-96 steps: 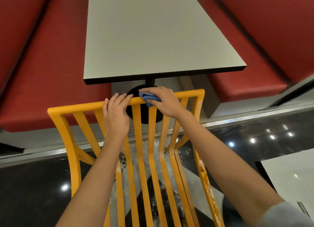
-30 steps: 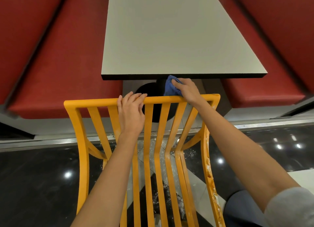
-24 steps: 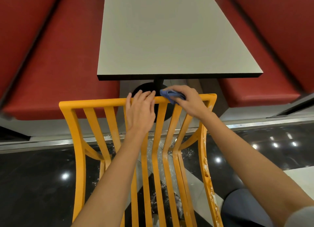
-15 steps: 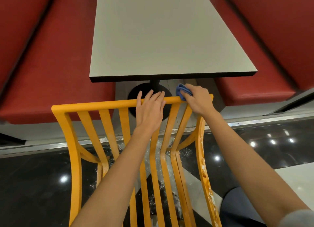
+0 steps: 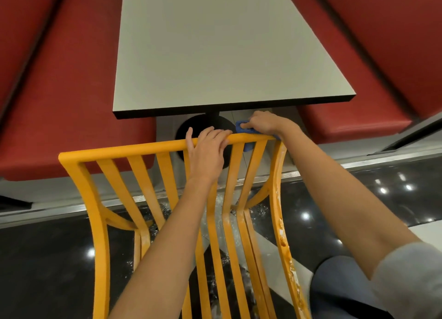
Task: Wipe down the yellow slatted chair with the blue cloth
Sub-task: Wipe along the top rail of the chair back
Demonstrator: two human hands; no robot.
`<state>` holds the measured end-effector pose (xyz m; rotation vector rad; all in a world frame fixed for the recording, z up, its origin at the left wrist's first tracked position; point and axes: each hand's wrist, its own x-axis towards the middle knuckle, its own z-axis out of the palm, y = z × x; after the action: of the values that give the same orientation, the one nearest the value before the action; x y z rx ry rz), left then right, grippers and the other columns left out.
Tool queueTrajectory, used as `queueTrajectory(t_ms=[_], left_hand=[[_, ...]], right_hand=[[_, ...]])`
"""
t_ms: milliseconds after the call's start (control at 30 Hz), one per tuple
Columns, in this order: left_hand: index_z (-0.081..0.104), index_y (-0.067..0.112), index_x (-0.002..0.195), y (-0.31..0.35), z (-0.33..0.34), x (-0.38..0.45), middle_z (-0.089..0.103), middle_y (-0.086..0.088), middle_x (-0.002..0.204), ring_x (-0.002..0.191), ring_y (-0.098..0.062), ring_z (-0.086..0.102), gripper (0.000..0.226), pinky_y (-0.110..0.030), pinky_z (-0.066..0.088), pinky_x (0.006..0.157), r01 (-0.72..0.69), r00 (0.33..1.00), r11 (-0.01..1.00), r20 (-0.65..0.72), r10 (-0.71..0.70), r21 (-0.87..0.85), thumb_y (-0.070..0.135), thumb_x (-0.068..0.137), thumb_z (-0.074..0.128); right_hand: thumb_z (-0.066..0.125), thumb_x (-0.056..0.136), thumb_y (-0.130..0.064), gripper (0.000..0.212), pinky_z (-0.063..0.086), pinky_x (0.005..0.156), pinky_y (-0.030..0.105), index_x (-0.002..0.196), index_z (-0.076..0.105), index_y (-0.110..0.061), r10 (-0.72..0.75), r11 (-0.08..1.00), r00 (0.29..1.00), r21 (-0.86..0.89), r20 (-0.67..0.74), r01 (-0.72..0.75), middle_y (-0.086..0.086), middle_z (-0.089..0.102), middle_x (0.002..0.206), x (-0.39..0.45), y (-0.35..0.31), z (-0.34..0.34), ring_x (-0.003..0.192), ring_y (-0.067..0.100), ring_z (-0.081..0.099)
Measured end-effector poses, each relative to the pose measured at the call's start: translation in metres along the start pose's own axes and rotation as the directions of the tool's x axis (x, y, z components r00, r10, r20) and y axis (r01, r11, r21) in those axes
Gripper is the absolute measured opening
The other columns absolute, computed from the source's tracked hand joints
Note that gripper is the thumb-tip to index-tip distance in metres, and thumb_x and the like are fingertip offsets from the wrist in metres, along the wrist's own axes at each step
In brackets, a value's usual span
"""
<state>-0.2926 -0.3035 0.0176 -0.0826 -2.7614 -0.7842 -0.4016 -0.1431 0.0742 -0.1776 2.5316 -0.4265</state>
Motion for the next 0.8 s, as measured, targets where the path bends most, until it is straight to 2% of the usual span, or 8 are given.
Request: queueTrajectory(t_ms=[133, 267, 367, 433, 500, 633, 700, 800], left_hand=[[0.063, 0.032, 0.126, 0.002, 0.001, 0.001, 0.064, 0.012, 0.125, 0.132, -0.013, 0.045, 0.030, -0.041, -0.005, 0.116, 0.014, 1.000, 1.000, 0.002, -0.014, -0.006, 0.026, 0.102, 0.045], [0.063, 0.032, 0.125, 0.000, 0.001, 0.002, 0.064, 0.013, 0.125, 0.132, -0.012, 0.045, 0.030, -0.038, -0.009, 0.116, 0.006, 1.000, 1.000, -0.004, -0.006, -0.016, 0.026, 0.102, 0.045], [0.063, 0.033, 0.126, -0.002, 0.001, 0.002, 0.064, 0.013, 0.124, 0.131, -0.012, 0.045, 0.030, -0.037, -0.010, 0.116, -0.007, 1.000, 1.000, -0.006, 0.007, -0.017, 0.028, 0.102, 0.045], [0.063, 0.032, 0.126, -0.001, 0.001, 0.002, 0.064, 0.013, 0.124, 0.131, -0.012, 0.046, 0.030, -0.038, -0.010, 0.117, -0.004, 1.000, 1.000, -0.006, 0.004, -0.017, 0.028, 0.101, 0.045], [0.063, 0.030, 0.125, 0.000, 0.002, 0.001, 0.065, 0.011, 0.123, 0.129, -0.012, 0.047, 0.030, -0.039, -0.009, 0.118, 0.001, 1.000, 1.000, -0.011, -0.001, -0.015, 0.027, 0.101, 0.045], [0.063, 0.028, 0.126, 0.000, 0.001, -0.001, 0.066, 0.008, 0.119, 0.123, -0.012, 0.052, 0.030, -0.033, -0.011, 0.118, 0.005, 1.000, 1.000, -0.024, -0.005, -0.010, 0.027, 0.102, 0.045], [0.063, 0.028, 0.127, 0.001, 0.001, -0.001, 0.066, 0.009, 0.119, 0.122, -0.011, 0.052, 0.030, -0.030, -0.011, 0.117, 0.010, 1.000, 1.000, -0.021, -0.010, -0.019, 0.027, 0.102, 0.045], [0.063, 0.028, 0.127, 0.005, 0.000, -0.001, 0.066, 0.009, 0.119, 0.120, -0.012, 0.053, 0.030, -0.031, -0.006, 0.118, 0.026, 0.999, 0.999, -0.021, -0.027, -0.023, 0.027, 0.102, 0.046]], right_hand=[[0.053, 0.097, -0.036, 0.037, 0.032, 0.068, 0.034, 0.066, 0.044, -0.018, -0.033, 0.969, 0.999, 0.244, -0.002, 0.033, 0.000, 0.041, 0.067, 0.009, 0.011, 0.007, 0.060, 0.014, 0.039], [0.053, 0.095, -0.041, 0.036, 0.032, 0.068, 0.037, 0.070, 0.046, -0.017, -0.035, 0.964, 0.994, 0.257, -0.104, 0.061, 0.001, 0.046, 0.065, 0.010, 0.020, 0.015, 0.061, 0.016, 0.041], [0.048, 0.098, -0.037, 0.028, 0.035, 0.071, 0.036, 0.076, 0.052, -0.022, -0.098, 0.933, 0.957, 0.310, -0.273, 0.184, -0.003, 0.052, 0.069, -0.002, 0.025, 0.022, 0.066, 0.013, 0.047], [0.047, 0.099, -0.030, 0.017, 0.040, 0.081, 0.035, 0.095, 0.062, -0.024, -0.135, 0.895, 0.910, 0.345, -0.392, 0.282, -0.005, 0.061, 0.086, -0.015, 0.027, 0.032, 0.082, 0.012, 0.055], [0.050, 0.096, -0.024, 0.028, 0.040, 0.097, 0.040, 0.121, 0.061, -0.024, -0.242, 0.913, 0.830, 0.172, -0.503, 0.371, -0.006, 0.064, 0.106, -0.030, 0.029, 0.048, 0.104, 0.014, 0.056], [0.046, 0.085, -0.010, 0.054, 0.023, 0.109, 0.033, 0.135, 0.056, -0.026, -0.435, 0.859, 0.683, -0.044, -0.586, 0.510, -0.007, 0.057, 0.135, -0.055, 0.043, 0.072, 0.132, 0.014, 0.042], [0.044, 0.085, -0.010, 0.053, 0.023, 0.110, 0.035, 0.136, 0.056, -0.023, -0.396, 0.882, 0.652, -0.069, -0.646, 0.467, -0.005, 0.057, 0.137, -0.059, 0.059, 0.069, 0.134, 0.017, 0.041], [0.052, 0.085, 0.001, 0.050, 0.026, 0.101, 0.031, 0.129, 0.061, -0.022, -0.194, 0.945, 0.640, 0.034, -0.743, 0.325, -0.002, 0.063, 0.125, -0.051, 0.065, 0.061, 0.125, 0.020, 0.049]])
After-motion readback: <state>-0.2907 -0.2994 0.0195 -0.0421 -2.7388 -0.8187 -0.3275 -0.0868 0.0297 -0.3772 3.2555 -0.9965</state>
